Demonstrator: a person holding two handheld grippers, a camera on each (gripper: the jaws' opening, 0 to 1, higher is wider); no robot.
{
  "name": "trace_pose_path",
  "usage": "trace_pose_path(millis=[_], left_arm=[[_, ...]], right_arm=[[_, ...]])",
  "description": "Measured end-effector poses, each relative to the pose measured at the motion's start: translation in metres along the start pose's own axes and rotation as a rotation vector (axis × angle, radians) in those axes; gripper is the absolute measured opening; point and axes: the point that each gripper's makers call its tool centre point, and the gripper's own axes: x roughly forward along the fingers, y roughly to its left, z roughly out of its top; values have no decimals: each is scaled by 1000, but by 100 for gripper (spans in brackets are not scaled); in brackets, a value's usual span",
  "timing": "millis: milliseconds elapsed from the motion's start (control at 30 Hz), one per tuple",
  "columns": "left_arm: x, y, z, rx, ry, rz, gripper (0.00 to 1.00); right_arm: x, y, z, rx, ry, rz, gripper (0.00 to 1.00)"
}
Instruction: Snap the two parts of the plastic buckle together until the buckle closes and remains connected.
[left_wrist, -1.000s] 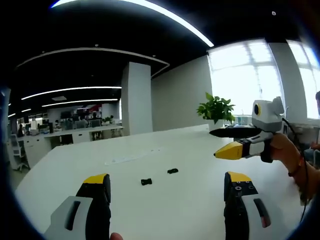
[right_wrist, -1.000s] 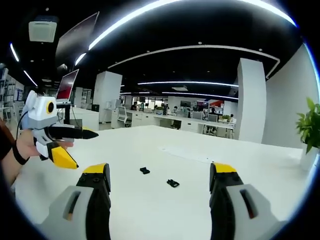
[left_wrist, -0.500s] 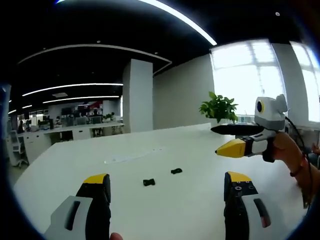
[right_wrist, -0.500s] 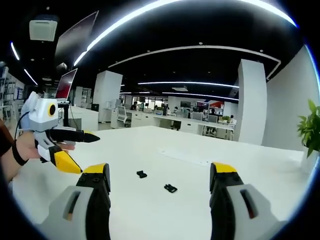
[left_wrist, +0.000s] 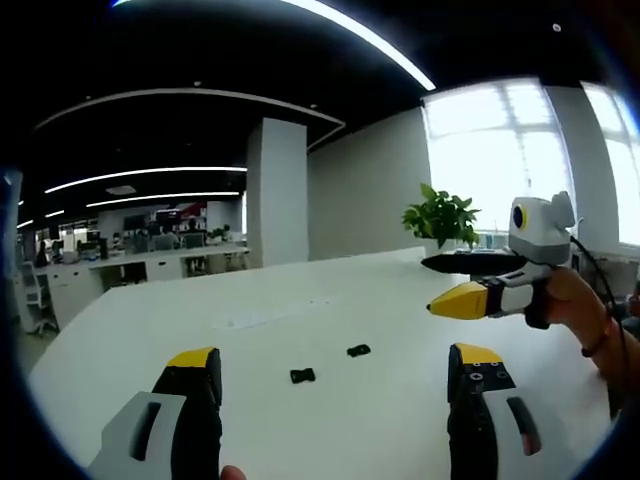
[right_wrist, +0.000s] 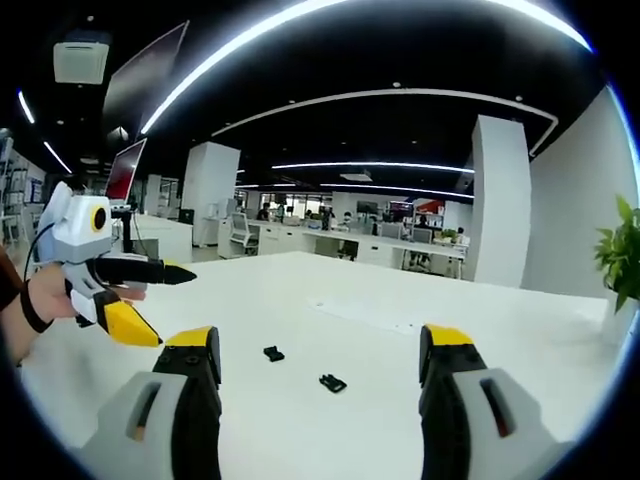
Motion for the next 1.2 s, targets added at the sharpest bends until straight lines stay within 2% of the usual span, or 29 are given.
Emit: trace_pose_path(millis=[267, 467, 667, 800, 1200], left_arm=[[2, 8, 5, -9, -8, 13, 95], [7, 8, 9, 1, -10, 11, 95], [15, 11, 2, -1, 19, 8, 95], [17, 7, 6, -6, 4, -4, 95], [28, 11, 13, -10, 14, -4, 95]], right_arm=[[1, -7, -7, 24, 4, -10, 81], [10, -10, 0, 14, 5, -14, 81], [16, -8, 5, 0, -1, -6, 81], [20, -12, 10, 0, -10, -8, 81], [31, -21, 17, -12, -6, -19, 81]])
